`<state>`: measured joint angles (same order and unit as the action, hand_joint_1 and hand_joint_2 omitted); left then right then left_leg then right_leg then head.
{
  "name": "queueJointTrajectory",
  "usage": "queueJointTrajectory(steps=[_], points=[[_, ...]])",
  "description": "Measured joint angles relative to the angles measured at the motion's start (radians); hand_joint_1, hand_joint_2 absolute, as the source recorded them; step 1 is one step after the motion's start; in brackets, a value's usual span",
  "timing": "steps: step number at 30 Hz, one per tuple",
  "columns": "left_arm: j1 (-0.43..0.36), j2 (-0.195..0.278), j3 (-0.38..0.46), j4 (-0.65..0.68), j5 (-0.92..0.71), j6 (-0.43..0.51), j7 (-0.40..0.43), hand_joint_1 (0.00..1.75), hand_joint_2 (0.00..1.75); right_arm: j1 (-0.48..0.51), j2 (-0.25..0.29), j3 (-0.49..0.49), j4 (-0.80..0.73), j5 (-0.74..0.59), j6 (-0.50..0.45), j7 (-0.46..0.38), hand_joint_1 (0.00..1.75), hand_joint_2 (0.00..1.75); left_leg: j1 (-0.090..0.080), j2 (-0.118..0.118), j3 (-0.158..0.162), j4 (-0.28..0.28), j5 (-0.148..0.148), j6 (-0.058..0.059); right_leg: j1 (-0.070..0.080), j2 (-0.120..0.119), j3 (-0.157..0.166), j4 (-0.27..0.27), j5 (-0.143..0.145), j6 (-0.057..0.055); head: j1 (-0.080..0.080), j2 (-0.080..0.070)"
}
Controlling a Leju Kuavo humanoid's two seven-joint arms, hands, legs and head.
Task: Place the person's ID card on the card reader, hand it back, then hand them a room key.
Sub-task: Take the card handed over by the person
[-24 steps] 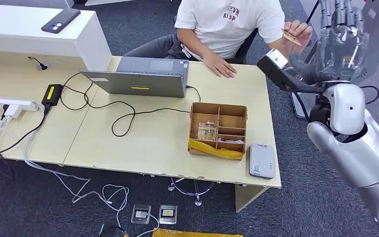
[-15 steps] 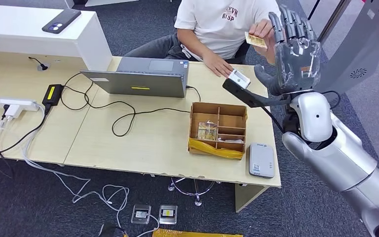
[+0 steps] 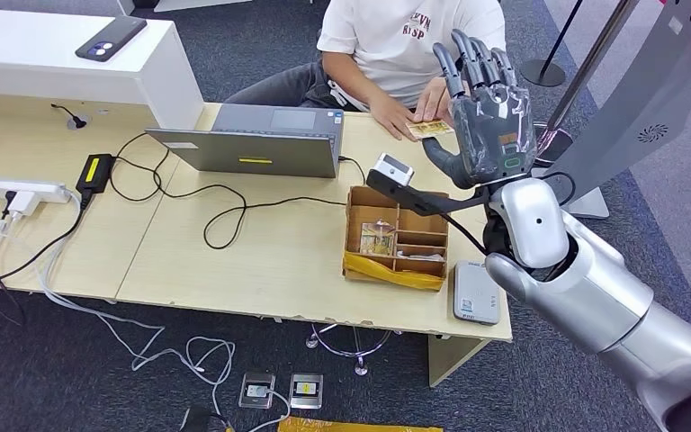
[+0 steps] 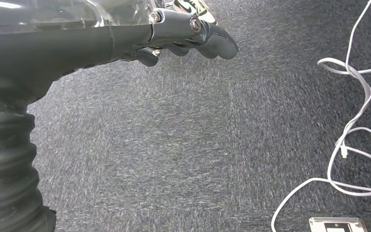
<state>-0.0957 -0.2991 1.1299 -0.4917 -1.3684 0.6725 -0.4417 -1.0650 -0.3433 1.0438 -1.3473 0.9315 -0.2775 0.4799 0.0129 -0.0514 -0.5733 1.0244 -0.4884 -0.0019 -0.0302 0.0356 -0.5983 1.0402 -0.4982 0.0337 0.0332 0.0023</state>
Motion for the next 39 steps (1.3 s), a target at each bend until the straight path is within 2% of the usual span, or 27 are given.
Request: queueJointTrajectory(steps=[3,9,20,24,39], points=[[0.0,0.0,0.0,0.0,0.001,0.0,0.0,0.0,1.75,0.0,0.005,0.012,0.003,-0.011,0.007,-0.001,1.45,1.75,0.0,0.0,0.0,0.0,0.0,0.0,0.0,0.0,0.0,0.0,0.0,0.0,0.0,0.0],[0.0,0.0,0.0,0.0,0.0,0.0,0.004,0.0,1.75,0.0,0.007,0.032,0.011,-0.038,0.032,-0.001,1.57,1.75,0.0,0.0,0.0,0.0,0.0,0.0,0.0,0.0,0.0,0.0,0.0,0.0,0.0,0.0],[0.0,0.0,0.0,0.0,0.0,0.0,0.004,0.0,1.75,-0.001,0.007,0.044,0.025,-0.045,0.043,-0.002,1.57,1.75,0.0,0.001,0.0,0.0,0.0,0.0,0.0,0.001,0.0,0.0,0.0,0.0,0.0,0.0],[0.0,0.0,0.0,0.0,0.0,0.0,0.004,0.0,1.75,-0.001,0.007,0.048,0.028,-0.045,0.043,-0.002,1.71,1.75,0.0,0.001,0.0,0.0,0.0,0.0,0.0,0.001,0.0,0.0,0.0,0.0,0.0,0.0],[0.001,0.0,0.0,0.0,0.001,0.0,0.011,0.0,1.75,0.008,0.002,0.05,0.034,-0.077,0.074,0.01,1.68,1.75,0.0,0.002,0.001,0.0,0.0,0.0,0.0,0.002,-0.001,0.0,0.0,0.0,0.0,0.0]])
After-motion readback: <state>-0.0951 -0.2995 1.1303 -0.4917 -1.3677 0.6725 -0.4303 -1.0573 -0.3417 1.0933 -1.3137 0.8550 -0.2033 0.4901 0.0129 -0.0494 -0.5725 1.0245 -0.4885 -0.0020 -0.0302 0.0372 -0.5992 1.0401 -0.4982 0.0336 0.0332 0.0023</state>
